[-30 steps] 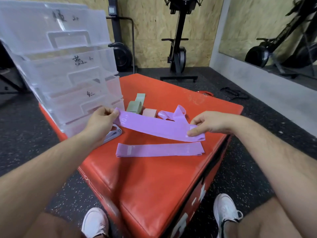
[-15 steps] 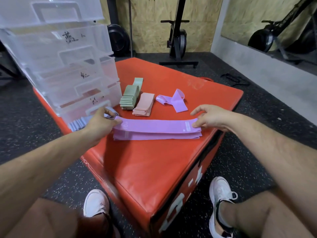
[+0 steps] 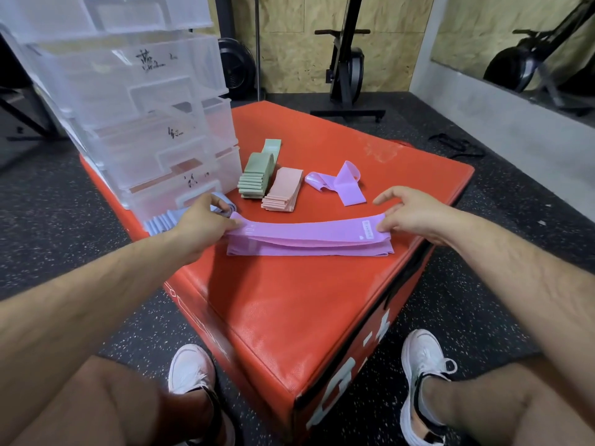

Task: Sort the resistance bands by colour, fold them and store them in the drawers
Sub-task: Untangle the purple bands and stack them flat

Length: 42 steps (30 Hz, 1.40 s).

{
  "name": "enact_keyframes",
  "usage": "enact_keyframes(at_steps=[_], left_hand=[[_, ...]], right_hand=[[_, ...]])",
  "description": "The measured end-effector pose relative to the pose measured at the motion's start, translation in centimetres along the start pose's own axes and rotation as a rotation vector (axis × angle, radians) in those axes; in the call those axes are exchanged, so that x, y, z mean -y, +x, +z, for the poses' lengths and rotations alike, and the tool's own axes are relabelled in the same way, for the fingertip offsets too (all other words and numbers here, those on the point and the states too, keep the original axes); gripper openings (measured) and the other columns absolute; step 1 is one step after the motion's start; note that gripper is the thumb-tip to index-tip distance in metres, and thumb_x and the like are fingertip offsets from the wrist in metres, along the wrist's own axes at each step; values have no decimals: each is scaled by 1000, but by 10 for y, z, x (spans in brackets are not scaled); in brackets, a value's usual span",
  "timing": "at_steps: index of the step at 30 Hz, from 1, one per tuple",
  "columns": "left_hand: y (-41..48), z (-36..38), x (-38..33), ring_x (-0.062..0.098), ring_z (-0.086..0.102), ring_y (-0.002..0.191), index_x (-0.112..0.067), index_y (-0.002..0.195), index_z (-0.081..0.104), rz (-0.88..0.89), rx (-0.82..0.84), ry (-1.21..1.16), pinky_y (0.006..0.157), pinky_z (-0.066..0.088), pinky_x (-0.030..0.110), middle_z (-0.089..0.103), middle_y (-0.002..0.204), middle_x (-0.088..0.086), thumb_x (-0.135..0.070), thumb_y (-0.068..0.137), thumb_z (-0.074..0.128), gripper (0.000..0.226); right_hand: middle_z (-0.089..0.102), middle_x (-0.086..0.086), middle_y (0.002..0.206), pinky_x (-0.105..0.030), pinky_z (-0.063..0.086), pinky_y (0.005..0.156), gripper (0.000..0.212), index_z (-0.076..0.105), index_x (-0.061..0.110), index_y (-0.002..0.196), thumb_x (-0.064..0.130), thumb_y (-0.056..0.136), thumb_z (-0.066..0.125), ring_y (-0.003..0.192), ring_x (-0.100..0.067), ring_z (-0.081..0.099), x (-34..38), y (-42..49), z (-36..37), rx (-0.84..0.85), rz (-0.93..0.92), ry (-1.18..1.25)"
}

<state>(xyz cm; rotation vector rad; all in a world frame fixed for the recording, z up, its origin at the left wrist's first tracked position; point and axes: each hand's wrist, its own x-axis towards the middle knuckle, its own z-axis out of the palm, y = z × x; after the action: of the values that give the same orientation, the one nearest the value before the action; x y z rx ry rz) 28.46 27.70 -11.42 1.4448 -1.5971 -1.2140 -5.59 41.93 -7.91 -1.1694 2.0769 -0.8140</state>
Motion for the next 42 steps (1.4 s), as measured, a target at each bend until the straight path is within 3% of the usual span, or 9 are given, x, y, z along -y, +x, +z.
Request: enact_keyframes(at_steps=[6, 10, 15, 19, 25, 29, 32, 35, 42], left_hand=[[-2, -2, -5, 23, 54, 71, -21, 88, 50, -3, 23, -8, 56, 46, 31, 58, 89, 9, -7, 79, 81, 36], [-4, -2, -4, 19, 55, 61, -20, 84, 48, 6, 32, -16, 44, 49, 23, 54, 83, 7, -3, 78, 81, 38], [-3, 1, 2, 16, 49, 58, -19, 78, 49, 58, 55, 91, 53, 51, 27, 48, 67, 2, -7, 78, 83, 35], [-2, 4, 10, 17, 50, 60, -13, 81, 59, 105, 53, 245, 66, 49, 32, 53, 63, 0, -14, 75, 86, 27], [-1, 1, 19, 17, 49, 61, -13, 83, 60, 219, 56, 526, 56, 38, 28, 53, 67, -3, -22, 76, 85, 27], [3, 1, 24, 24, 56, 76, -13, 80, 64, 347, 83, 710, 63, 38, 30, 57, 76, 1, -27, 81, 81, 22], [6, -1, 24, 21, 58, 75, -17, 75, 64, 350, 89, 756, 65, 42, 29, 61, 81, 4, -30, 81, 79, 21], [8, 2, 16, 19, 60, 73, -22, 70, 62, 377, 67, 751, 67, 47, 29, 61, 79, 2, -30, 80, 79, 22], [15, 55, -25, 21, 57, 87, -16, 79, 64, 556, 54, 686, 74, 39, 26, 57, 92, 2, -20, 82, 76, 12]], right_hand=[[73, -22, 97, -50, 61, 85, 45, 63, 21, 107, -10, 75, 71, 75, -28, 72, 2, -1, -7, 24, 6, 81], [73, -21, 97, -37, 62, 74, 44, 62, 20, 106, -8, 75, 74, 73, -25, 73, 3, -3, -7, 2, 10, 73], [73, -9, 87, -39, 58, 69, 25, 72, 22, 87, 0, 76, 75, 69, -19, 67, -1, -5, 0, -22, -67, -178], [73, -1, 80, -25, 45, 52, 20, 75, 20, 82, 0, 80, 70, 63, -13, 62, -4, -5, 10, 29, -96, -329], [69, 7, 71, -26, 49, 55, 24, 73, 23, 83, 1, 76, 66, 63, -15, 63, -8, -6, 17, 46, -94, -452], [68, 7, 73, -26, 46, 52, 24, 71, 26, 83, 5, 75, 65, 60, -16, 60, -10, -8, 17, 57, -121, -528], [66, 10, 73, -31, 50, 58, 20, 72, 27, 84, 9, 79, 65, 66, -19, 65, -6, -8, 15, 59, -144, -543], [66, 9, 82, -27, 43, 53, 12, 71, 29, 85, 18, 84, 66, 62, -15, 59, 3, -3, 12, 29, -171, -507], [61, 12, 88, -24, 41, 58, 5, 70, 28, 91, 26, 89, 66, 74, -12, 60, 18, 30, 23, -25, -255, -427]])
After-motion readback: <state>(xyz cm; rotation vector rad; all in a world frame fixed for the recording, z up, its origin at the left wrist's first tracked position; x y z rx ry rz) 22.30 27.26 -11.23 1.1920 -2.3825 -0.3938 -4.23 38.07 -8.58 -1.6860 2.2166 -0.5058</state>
